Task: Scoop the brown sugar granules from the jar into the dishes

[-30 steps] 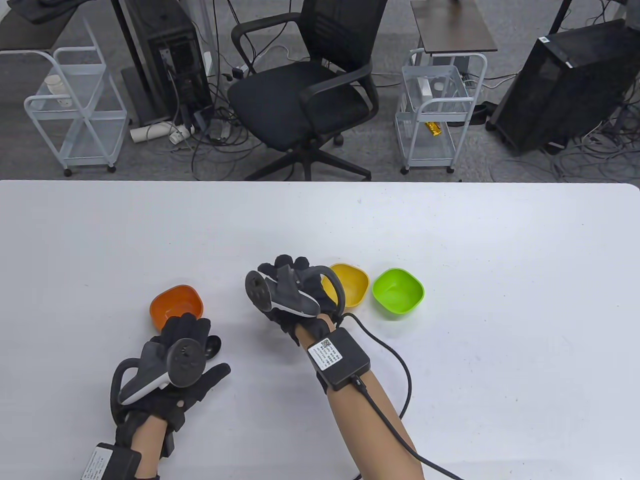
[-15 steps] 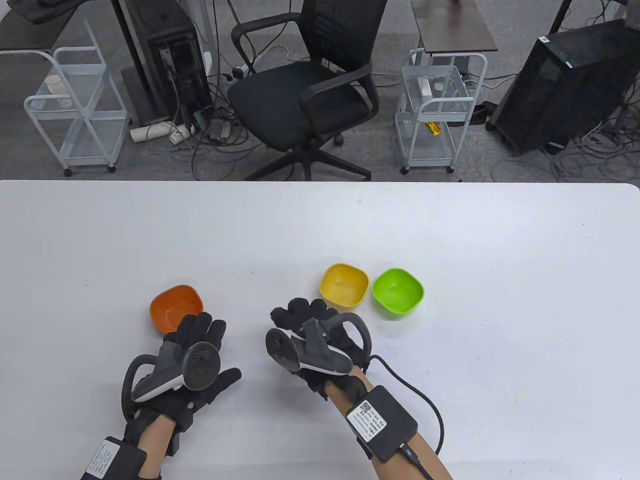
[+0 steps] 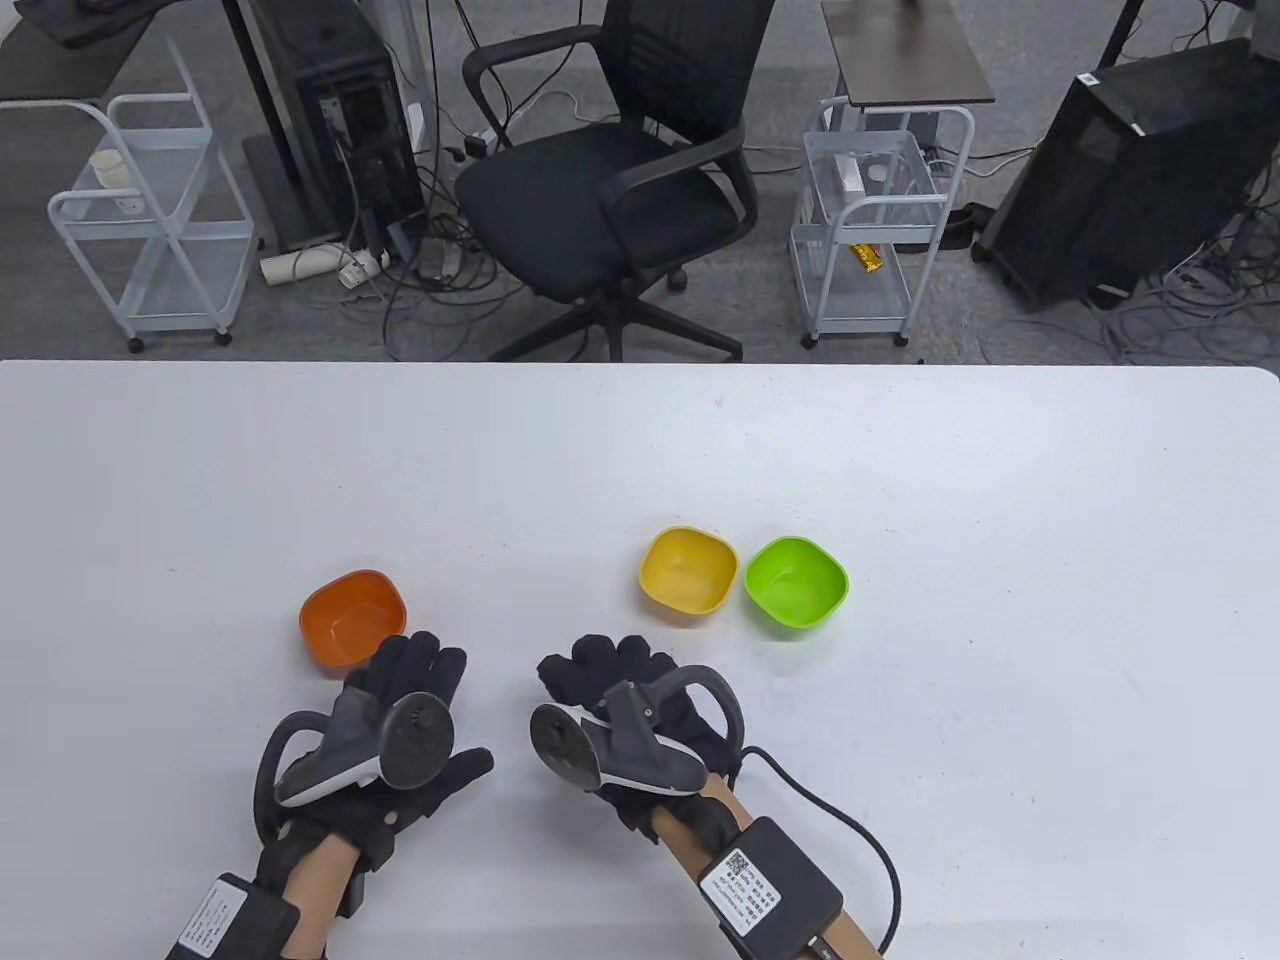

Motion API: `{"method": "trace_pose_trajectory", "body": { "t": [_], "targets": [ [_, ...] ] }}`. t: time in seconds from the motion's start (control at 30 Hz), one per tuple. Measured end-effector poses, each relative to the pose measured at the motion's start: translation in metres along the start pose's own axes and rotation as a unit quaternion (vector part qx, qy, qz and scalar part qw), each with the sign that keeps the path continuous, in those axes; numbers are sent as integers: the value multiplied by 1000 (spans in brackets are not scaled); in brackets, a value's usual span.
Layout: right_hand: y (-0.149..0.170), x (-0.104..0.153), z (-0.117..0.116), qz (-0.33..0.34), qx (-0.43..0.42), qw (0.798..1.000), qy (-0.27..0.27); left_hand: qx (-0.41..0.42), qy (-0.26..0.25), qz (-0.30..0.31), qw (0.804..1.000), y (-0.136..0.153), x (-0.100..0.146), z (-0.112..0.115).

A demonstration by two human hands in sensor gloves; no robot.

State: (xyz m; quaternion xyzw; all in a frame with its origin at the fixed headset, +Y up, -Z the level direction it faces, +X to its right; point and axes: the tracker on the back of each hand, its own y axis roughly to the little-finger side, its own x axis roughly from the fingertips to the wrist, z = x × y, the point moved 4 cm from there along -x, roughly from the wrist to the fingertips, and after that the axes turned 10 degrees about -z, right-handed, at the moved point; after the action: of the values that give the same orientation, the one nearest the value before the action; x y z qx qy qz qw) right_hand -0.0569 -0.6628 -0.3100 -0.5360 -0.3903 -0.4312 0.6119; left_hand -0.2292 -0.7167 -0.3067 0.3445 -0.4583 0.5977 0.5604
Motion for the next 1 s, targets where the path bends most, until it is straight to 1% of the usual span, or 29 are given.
{"method": "trace_pose_trajectory", "body": {
  "t": [0.07, 0.13, 0.23, 0.3, 0.37, 0.47, 0.57, 0.63, 0.77, 0.8, 0.87, 1.0],
  "targets": [
    [-1, 1, 0, 3, 3, 1000, 1, 6, 2, 3, 1000, 0, 0, 1],
    [-1, 0, -2, 4, 4, 1000, -11, 19, 3, 13, 1000, -2, 1, 1],
    [0, -1, -2, 9, 0, 999, -48, 47, 8, 40, 998, -10, 2, 3],
    [1, -1, -1, 13, -9, 997, -76, 69, 7, 70, 995, -20, 3, 4],
    [3, 0, 4, 6, -15, 996, -88, 108, 11, 104, 989, -31, 3, 5],
    [8, 2, 15, -5, -12, 996, -94, 162, 23, 133, 977, -43, 0, 4],
    [13, 3, 23, -21, -14, 993, -115, 217, 33, 146, 965, -50, -6, -2],
    [17, 3, 25, -37, -16, 991, -130, 250, 52, 151, 955, -55, -12, -4],
    [21, 0, 28, -58, -12, 988, -145, 266, 71, 159, 948, -68, -22, -2],
    [22, -1, 28, -62, -10, 987, -149, 273, 80, 164, 944, -71, -24, 0],
    [22, -2, 28, -65, -4, 985, -157, 292, 81, 174, 937, -78, -26, 2],
    [20, -5, 29, -77, 3, 982, -174, 313, 93, 181, 928, -82, -31, 4]
  ]
}}
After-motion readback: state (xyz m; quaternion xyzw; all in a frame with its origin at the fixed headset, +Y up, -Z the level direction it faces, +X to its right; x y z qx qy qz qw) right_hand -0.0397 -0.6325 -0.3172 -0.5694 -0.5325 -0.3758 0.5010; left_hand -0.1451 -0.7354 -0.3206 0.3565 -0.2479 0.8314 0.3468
